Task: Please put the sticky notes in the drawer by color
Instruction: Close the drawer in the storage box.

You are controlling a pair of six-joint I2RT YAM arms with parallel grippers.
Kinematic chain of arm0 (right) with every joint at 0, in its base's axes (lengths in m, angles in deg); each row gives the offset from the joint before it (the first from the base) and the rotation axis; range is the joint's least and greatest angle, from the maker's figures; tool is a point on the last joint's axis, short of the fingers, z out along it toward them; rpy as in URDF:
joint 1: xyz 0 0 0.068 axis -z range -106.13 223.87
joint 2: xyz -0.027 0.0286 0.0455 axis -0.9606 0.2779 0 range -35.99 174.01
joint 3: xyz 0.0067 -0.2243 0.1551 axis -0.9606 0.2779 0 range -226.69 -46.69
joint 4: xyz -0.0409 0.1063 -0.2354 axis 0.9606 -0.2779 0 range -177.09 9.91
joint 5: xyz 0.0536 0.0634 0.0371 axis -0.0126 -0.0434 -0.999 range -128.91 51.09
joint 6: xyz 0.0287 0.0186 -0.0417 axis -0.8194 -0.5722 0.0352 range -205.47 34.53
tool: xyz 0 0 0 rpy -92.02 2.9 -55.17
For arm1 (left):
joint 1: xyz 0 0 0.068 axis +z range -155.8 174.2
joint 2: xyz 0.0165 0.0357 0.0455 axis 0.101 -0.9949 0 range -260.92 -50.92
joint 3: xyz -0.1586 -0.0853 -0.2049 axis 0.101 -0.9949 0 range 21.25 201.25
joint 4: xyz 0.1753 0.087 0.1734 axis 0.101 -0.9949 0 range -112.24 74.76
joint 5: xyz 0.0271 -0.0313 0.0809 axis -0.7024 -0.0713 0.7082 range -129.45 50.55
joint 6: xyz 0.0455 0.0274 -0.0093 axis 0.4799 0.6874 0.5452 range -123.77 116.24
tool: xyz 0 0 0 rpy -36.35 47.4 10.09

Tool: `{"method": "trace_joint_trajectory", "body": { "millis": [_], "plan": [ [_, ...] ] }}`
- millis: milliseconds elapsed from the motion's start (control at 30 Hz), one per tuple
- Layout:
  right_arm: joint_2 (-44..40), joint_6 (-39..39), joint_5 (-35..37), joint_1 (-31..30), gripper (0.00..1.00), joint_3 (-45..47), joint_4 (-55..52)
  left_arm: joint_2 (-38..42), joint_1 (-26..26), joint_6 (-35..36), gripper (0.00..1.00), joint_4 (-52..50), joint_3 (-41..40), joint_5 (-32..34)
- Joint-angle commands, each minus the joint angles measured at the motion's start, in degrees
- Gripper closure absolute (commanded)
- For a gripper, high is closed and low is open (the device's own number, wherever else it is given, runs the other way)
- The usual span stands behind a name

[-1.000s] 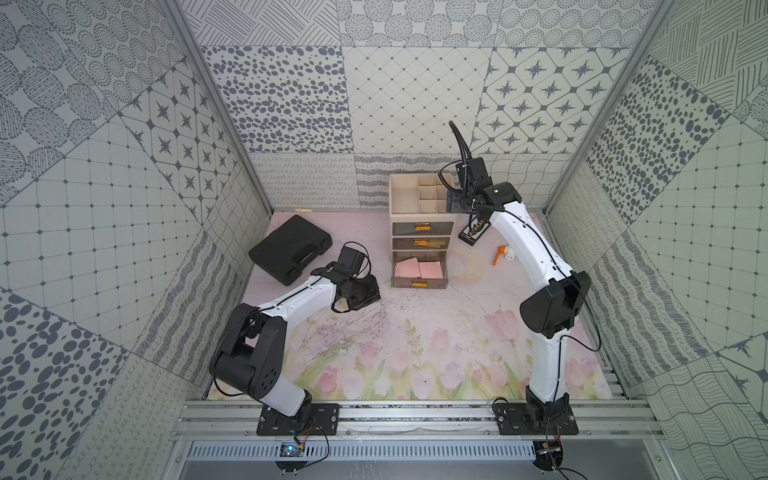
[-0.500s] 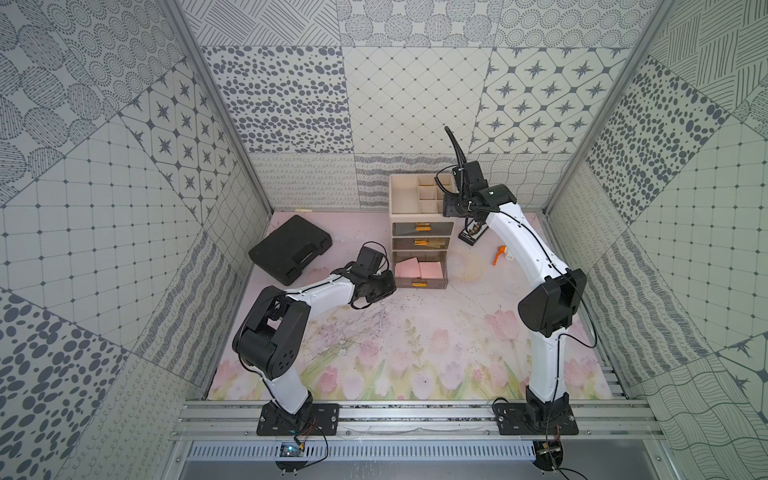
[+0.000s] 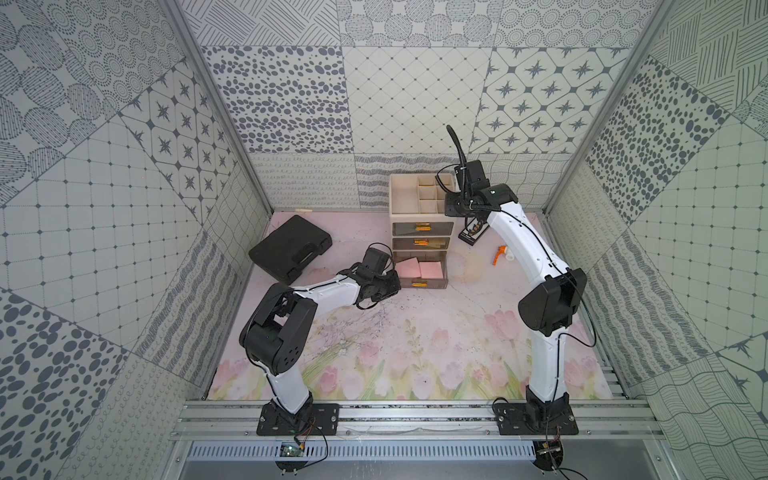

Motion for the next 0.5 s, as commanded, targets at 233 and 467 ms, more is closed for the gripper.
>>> {"method": "trace_joint_trajectory", "body": {
  "millis": [233, 467],
  "plan": [
    [4.54, -0.61, -4.94, 0.93, 0.98, -7.11, -6.63, -1.84, -1.36, 4.81, 1.0, 5.52, 0.78, 1.05],
    [4.21, -0.43, -4.82, 0.93, 1.0, -9.74, -9.99, -4.72, -1.72, 6.72, 1.0, 8.48, 2.3, 1.83]
  ]
}}
